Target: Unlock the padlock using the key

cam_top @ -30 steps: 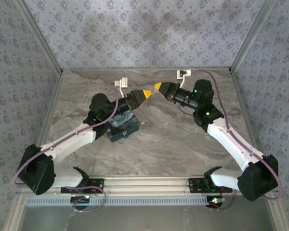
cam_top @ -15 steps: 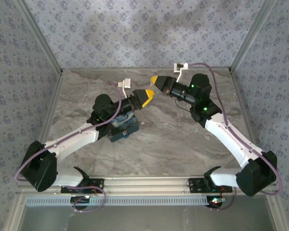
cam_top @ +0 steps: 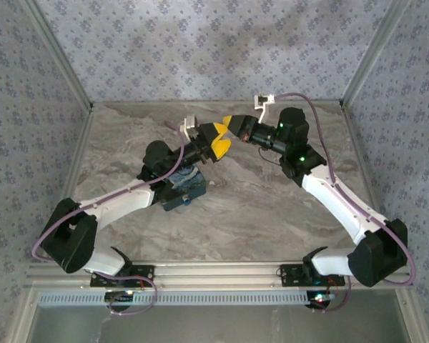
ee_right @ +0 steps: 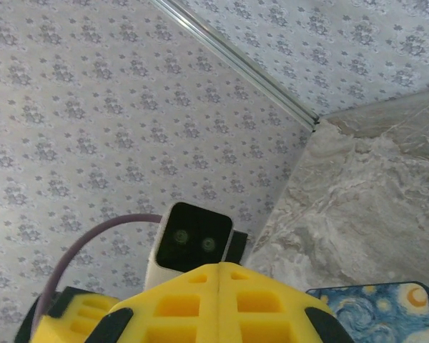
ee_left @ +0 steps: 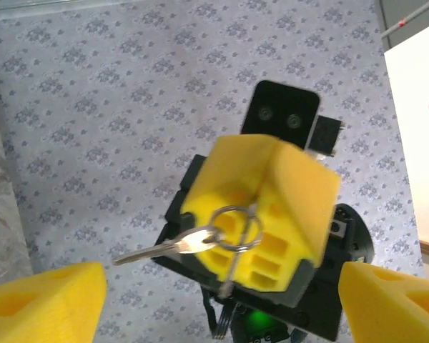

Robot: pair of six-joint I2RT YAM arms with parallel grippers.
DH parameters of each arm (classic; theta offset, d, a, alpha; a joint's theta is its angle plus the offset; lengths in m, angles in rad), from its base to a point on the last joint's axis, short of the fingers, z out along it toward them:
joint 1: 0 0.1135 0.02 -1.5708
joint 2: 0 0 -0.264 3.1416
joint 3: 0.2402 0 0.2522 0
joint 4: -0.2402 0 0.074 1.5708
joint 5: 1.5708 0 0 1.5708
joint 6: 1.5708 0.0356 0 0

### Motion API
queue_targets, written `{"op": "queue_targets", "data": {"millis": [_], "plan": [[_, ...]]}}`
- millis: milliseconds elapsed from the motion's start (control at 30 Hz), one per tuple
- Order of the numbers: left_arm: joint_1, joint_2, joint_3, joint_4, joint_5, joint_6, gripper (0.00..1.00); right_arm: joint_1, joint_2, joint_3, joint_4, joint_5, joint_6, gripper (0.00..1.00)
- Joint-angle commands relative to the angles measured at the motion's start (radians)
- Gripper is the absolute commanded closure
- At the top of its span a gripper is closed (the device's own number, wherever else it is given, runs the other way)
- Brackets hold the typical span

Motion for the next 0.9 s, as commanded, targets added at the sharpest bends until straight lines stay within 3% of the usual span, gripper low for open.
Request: {"op": "queue_targets", "data": {"millis": [0,267,733,867], "plan": [[0.006,0.006,0.014,0.12,-0.023,-0.09,0.21,-0.007,-0.057,-0.016,-0.019,0.023,-0.095,1.0],[0.006,0.021,0.03,0.112,-0.008,-0.122,0.36,-0.006,-0.104,-0.053,-0.022,0.028,-0.204,1.0],[0.005,0.045,0.043,0.109,0.003,-0.131,0.38,0.013,-0.109,-0.082,-0.024,-0.047,-0.226,1.0],[0.003,0.059,0.055,0.095,0.019,-0.136,0.34,0.025,-0.102,-0.069,-0.042,-0.045,-0.283,1.0]]}}
